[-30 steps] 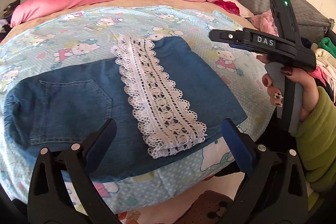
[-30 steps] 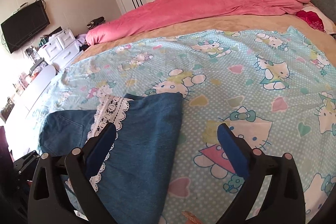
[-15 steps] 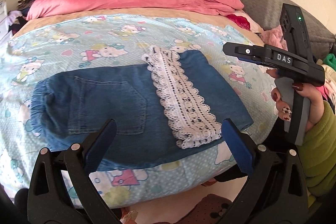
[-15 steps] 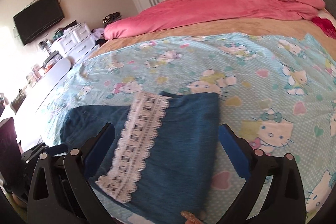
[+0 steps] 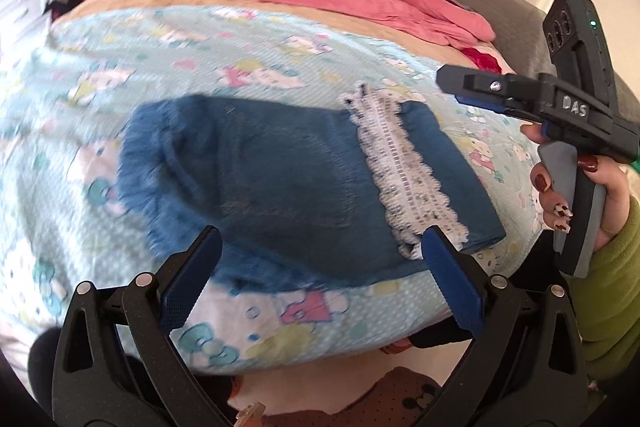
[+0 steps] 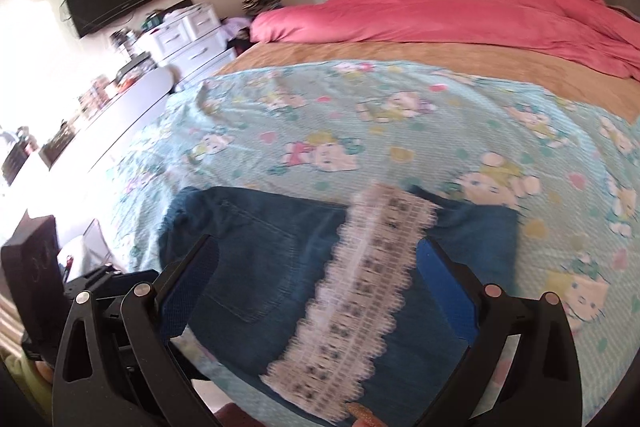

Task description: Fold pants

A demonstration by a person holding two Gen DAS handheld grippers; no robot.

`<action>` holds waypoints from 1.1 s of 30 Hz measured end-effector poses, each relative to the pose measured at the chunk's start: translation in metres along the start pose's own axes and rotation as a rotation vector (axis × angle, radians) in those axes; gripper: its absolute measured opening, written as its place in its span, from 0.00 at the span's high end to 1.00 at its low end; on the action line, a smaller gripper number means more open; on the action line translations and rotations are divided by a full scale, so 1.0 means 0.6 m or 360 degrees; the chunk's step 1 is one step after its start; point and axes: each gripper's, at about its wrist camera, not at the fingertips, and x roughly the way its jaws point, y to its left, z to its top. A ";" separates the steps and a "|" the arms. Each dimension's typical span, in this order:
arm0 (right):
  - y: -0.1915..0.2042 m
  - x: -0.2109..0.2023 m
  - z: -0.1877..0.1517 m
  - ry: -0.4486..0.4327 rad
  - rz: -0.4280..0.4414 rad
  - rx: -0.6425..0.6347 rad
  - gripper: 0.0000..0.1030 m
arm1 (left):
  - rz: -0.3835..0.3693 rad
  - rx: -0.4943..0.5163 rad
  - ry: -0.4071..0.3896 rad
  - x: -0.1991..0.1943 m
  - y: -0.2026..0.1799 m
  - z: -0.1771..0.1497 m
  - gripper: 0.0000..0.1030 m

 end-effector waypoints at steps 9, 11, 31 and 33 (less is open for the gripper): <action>0.091 0.082 0.044 0.0184 0.0152 -0.0200 0.04 | -0.0079 -0.0356 0.0016 -0.006 0.091 -0.017 0.09; 0.118 0.108 0.055 0.0239 0.0195 -0.0267 0.04 | -0.0110 -0.0395 0.0023 -0.002 0.099 -0.019 0.09; 0.253 0.340 0.068 0.0786 0.0301 -0.0723 0.06 | -0.0376 -0.0648 -0.0037 0.057 0.132 -0.034 0.09; 0.254 0.348 0.062 0.0816 0.0327 -0.0725 0.28 | -0.0383 -0.0655 -0.0049 0.063 0.138 -0.037 0.09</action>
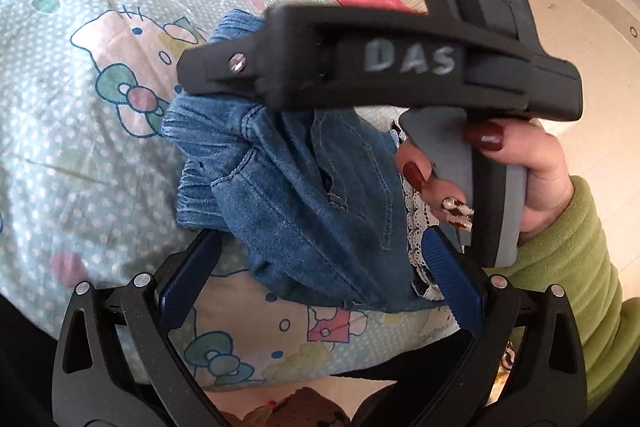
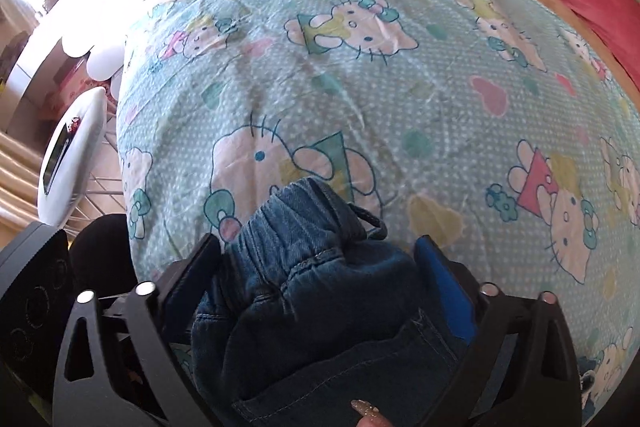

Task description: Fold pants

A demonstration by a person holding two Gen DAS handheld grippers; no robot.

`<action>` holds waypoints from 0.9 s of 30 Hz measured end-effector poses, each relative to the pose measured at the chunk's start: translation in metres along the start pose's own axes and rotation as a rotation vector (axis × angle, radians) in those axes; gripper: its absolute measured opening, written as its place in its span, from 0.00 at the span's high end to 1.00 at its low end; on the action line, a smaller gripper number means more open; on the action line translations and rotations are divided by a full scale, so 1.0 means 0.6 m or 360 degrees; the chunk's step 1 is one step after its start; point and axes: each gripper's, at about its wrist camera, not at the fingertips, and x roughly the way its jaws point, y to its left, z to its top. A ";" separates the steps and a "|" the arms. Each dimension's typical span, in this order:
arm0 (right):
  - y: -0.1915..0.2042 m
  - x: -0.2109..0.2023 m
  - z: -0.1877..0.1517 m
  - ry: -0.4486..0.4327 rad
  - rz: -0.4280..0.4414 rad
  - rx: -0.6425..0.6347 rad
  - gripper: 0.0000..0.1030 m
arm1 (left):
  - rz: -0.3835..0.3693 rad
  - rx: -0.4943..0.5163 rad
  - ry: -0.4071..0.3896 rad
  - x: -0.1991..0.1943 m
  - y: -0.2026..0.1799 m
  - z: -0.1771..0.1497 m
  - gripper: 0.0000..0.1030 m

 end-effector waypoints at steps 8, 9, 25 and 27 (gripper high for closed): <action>-0.032 -0.040 -0.035 -0.0126 0.0157 0.0135 0.62 | -0.0001 0.0123 -0.0026 0.013 -0.024 0.001 0.09; -0.038 -0.051 -0.040 -0.0149 0.0175 0.0151 0.62 | -0.0007 0.0146 -0.0021 0.014 -0.032 0.000 0.09; -0.165 -0.257 -0.221 -0.0551 0.0260 0.0428 0.62 | -0.0143 0.0505 0.0103 0.089 -0.241 -0.013 0.09; -0.182 -0.268 -0.246 -0.0584 0.0270 0.0474 0.61 | -0.0145 0.0543 0.0133 0.106 -0.261 -0.016 0.09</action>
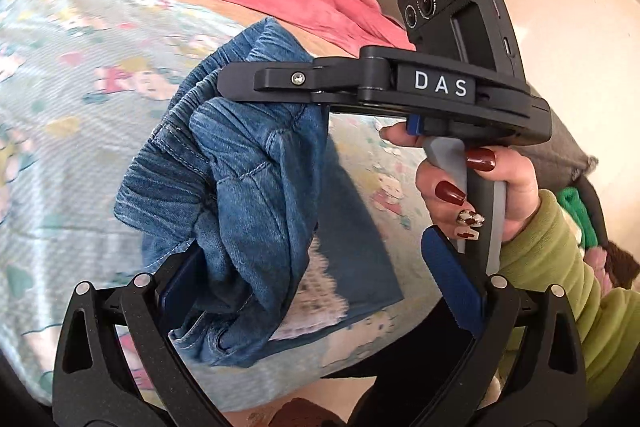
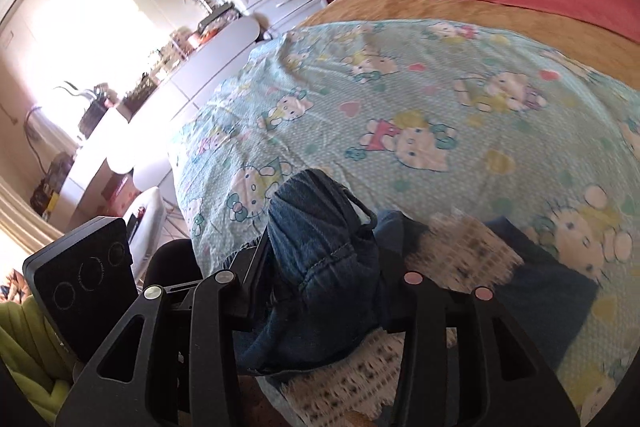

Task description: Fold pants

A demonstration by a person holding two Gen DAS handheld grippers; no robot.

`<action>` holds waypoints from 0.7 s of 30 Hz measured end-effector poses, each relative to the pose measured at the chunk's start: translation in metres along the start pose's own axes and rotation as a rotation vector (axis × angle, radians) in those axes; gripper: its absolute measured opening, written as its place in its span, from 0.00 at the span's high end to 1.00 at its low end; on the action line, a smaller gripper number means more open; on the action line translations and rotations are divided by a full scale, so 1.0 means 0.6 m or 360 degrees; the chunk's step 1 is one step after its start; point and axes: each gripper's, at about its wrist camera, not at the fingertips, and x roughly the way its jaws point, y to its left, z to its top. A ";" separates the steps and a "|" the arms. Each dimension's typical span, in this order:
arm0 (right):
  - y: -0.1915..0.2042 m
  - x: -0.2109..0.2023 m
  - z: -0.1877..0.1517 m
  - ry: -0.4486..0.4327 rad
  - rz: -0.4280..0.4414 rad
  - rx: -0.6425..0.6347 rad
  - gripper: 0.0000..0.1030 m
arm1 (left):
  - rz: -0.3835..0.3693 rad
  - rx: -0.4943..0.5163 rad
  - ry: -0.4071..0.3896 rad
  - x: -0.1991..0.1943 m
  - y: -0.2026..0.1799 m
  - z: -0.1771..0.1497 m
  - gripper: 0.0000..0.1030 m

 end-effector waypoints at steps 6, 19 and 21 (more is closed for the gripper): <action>-0.063 -0.056 -0.056 -0.0071 -0.0012 0.0142 0.49 | -0.0016 0.0082 0.0122 0.044 -0.051 0.000 0.09; -0.120 -0.098 -0.162 -0.0102 -0.0362 0.0271 0.23 | -0.0011 0.0221 0.0323 0.106 -0.097 -0.040 0.09; -0.129 -0.084 -0.164 -0.0032 -0.0519 0.0262 0.23 | -0.0018 0.0218 0.0327 0.098 -0.097 -0.047 0.09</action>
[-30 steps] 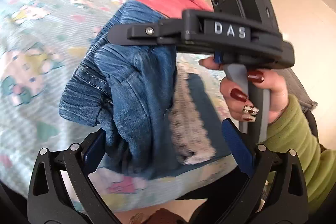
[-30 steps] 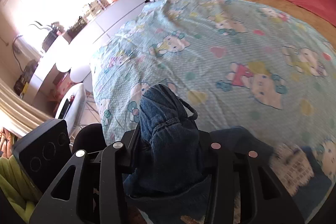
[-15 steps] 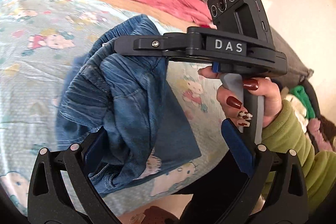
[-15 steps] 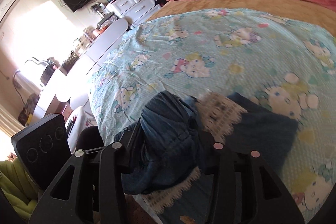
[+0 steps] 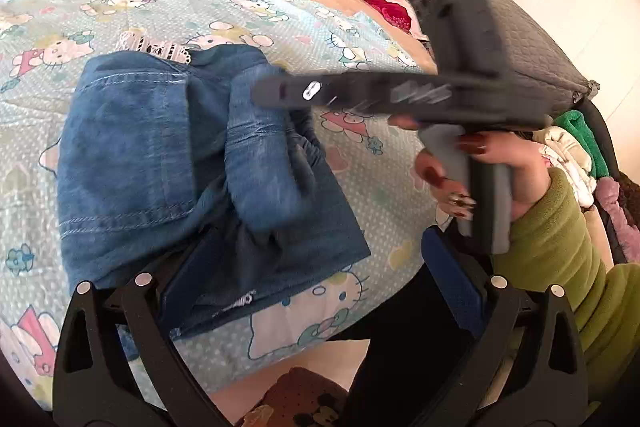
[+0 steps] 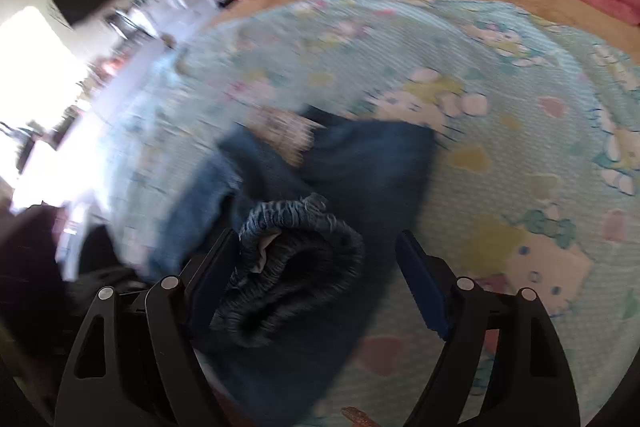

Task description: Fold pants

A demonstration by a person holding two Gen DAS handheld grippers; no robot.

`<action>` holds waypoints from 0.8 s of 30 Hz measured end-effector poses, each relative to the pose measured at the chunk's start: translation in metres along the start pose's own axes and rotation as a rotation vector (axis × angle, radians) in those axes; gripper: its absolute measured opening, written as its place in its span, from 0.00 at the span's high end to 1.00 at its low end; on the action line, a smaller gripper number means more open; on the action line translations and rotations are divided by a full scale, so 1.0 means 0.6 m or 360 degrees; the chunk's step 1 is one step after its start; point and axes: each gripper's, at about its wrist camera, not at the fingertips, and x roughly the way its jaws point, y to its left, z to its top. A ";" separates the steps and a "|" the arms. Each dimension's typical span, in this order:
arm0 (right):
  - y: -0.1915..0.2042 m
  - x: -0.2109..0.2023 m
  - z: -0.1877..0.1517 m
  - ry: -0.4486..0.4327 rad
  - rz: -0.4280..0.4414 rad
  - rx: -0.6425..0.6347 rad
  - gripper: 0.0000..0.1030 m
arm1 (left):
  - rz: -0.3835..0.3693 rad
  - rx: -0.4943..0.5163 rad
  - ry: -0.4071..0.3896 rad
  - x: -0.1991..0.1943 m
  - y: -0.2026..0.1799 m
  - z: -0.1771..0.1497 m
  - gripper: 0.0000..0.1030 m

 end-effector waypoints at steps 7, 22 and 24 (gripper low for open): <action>-0.002 -0.033 -0.015 -0.0128 -0.0057 0.0006 0.19 | 0.0061 0.0018 -0.0072 -0.055 0.000 0.004 0.09; 0.057 -0.136 -0.102 -0.0438 -0.0203 -0.0162 0.08 | 0.0439 0.0067 -0.0201 -0.109 0.044 0.039 0.09; 0.071 -0.139 -0.114 -0.0447 -0.0181 -0.0202 0.08 | 0.0443 0.0052 -0.0199 -0.108 0.055 0.043 0.09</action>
